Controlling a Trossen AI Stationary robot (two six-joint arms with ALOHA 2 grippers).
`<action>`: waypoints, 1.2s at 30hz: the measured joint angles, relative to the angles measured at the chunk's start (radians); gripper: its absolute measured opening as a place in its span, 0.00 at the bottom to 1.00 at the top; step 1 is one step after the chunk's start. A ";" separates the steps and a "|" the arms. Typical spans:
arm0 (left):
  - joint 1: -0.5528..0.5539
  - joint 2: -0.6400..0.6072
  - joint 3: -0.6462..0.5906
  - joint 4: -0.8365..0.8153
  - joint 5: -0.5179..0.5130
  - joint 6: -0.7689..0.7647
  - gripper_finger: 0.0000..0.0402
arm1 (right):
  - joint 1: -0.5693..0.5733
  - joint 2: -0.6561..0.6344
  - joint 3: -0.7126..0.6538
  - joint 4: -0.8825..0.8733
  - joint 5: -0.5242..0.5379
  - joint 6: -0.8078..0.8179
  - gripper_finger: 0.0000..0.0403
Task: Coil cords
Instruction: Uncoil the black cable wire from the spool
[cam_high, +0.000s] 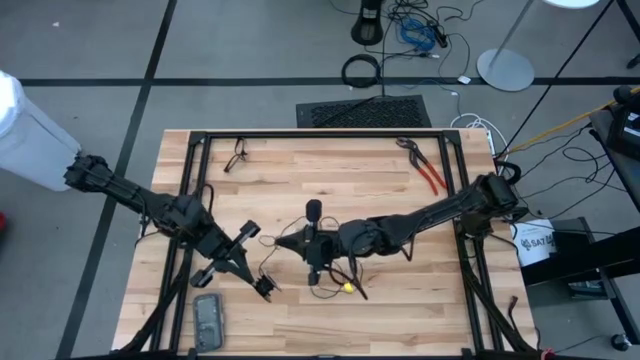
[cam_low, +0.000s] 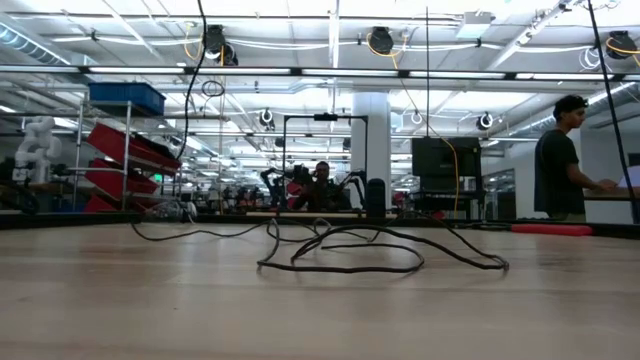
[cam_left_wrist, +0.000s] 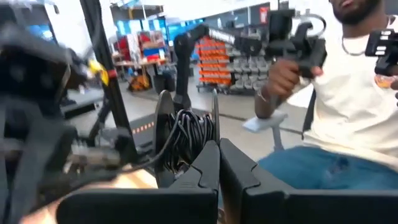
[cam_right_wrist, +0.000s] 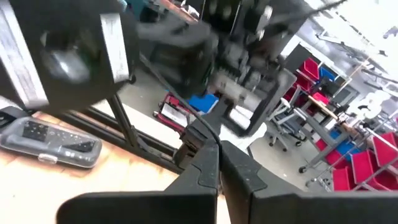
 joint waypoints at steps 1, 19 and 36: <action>0.000 0.000 0.000 -0.016 0.002 0.000 0.00 | 0.006 -0.009 0.000 -0.003 0.001 -0.007 0.00; 0.000 -0.089 0.000 -0.096 -0.097 0.087 0.00 | 0.149 -0.166 0.001 -0.168 0.006 -0.056 0.00; 0.000 -0.140 0.000 0.107 -0.097 0.167 0.00 | 0.116 -0.131 0.001 -0.289 -0.117 0.136 0.00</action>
